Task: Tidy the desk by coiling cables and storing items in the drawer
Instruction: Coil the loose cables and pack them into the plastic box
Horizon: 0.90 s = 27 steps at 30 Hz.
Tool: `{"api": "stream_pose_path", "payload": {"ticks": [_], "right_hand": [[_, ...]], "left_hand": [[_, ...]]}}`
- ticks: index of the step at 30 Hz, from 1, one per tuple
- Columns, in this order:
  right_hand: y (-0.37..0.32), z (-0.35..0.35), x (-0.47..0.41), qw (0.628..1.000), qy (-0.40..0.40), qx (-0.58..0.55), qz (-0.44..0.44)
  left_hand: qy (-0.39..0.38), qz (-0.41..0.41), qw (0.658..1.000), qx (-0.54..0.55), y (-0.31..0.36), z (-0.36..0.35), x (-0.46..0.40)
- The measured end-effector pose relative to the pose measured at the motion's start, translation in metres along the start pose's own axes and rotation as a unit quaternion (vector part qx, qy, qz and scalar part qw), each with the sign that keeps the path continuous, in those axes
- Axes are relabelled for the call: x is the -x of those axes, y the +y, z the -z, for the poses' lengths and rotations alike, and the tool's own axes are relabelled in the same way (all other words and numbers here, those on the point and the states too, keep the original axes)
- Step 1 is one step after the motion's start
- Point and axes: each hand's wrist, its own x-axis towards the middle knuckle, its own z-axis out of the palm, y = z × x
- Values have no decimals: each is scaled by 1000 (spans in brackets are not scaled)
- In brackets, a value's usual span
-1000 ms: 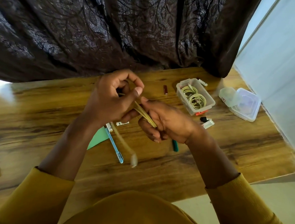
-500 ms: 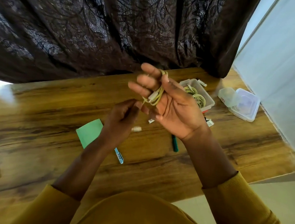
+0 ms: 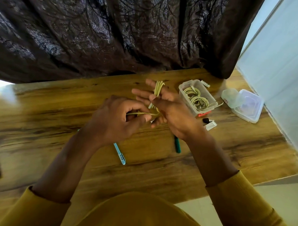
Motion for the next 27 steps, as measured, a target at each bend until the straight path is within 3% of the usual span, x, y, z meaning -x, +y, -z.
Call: {"api": "stream_pose_path", "payload": {"ticks": [4, 8, 12, 18, 27], "right_hand": [[1, -9, 5, 997, 3, 60, -43], [0, -18, 10, 997, -29, 27, -66], [-1, -21, 14, 991, -100, 34, -77], [1, -17, 16, 965, -231, -92, -82], [-3, -11, 16, 937, -302, -155, -77]], "left_hand": [[19, -30, 999, 16, 1, 14, -4], [34, -12, 997, 73, -8, 21, -11], [42, 14, 988, 148, -10, 19, -12], [23, 115, 945, 304, -9, 8, -10], [19, 156, 884, 440, -14, -3, -6]]}}
